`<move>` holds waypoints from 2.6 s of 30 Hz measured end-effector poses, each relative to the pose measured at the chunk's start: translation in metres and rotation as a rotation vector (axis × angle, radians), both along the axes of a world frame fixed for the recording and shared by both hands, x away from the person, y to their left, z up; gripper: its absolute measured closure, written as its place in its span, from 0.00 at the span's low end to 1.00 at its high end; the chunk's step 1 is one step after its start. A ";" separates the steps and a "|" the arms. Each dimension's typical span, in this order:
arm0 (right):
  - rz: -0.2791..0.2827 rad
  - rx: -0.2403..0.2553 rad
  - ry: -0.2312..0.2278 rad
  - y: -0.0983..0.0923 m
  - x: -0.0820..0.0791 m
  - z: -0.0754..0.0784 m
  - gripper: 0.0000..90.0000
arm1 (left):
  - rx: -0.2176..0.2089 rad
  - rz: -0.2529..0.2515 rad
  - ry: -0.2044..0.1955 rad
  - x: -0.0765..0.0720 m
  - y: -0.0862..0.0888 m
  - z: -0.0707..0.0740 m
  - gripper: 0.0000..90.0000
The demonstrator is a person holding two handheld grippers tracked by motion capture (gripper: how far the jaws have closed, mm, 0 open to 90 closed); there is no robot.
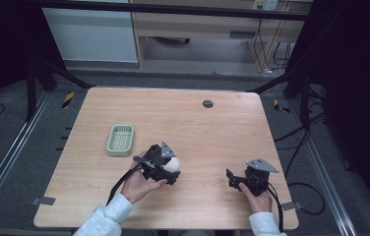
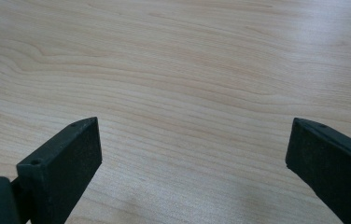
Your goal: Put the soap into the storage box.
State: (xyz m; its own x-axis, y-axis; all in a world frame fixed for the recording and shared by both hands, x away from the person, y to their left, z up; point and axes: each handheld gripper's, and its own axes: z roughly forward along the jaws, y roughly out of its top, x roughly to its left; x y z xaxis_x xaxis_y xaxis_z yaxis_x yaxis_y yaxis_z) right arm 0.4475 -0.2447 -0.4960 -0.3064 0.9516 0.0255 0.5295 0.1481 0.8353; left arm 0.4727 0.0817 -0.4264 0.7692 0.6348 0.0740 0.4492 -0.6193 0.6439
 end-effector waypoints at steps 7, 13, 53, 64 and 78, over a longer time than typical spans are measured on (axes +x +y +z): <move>0.000 0.000 0.000 0.000 0.000 0.000 0.04 | 0.003 0.018 -0.012 0.002 0.012 0.009 0.25; 0.000 0.006 0.004 0.000 0.000 0.000 0.04 | 0.000 0.040 -0.025 0.005 0.023 0.015 0.25; 0.003 -0.010 -0.002 0.001 0.000 0.000 0.04 | -0.005 0.235 -0.063 0.046 0.100 0.044 0.25; 0.003 -0.006 0.001 0.001 0.000 0.000 0.04 | -0.006 0.288 -0.044 0.061 0.116 0.040 0.25; 0.003 -0.008 0.004 0.001 0.000 -0.001 0.04 | -0.004 0.341 -0.034 0.078 0.131 0.038 0.25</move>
State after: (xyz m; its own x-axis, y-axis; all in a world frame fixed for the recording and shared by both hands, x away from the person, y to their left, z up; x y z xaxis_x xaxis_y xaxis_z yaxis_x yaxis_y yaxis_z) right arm 0.4477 -0.2439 -0.4966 -0.3096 0.9507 0.0194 0.5320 0.1563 0.8322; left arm 0.5502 0.2131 -0.3881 0.5101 0.8550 0.0933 0.6079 -0.4352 0.6642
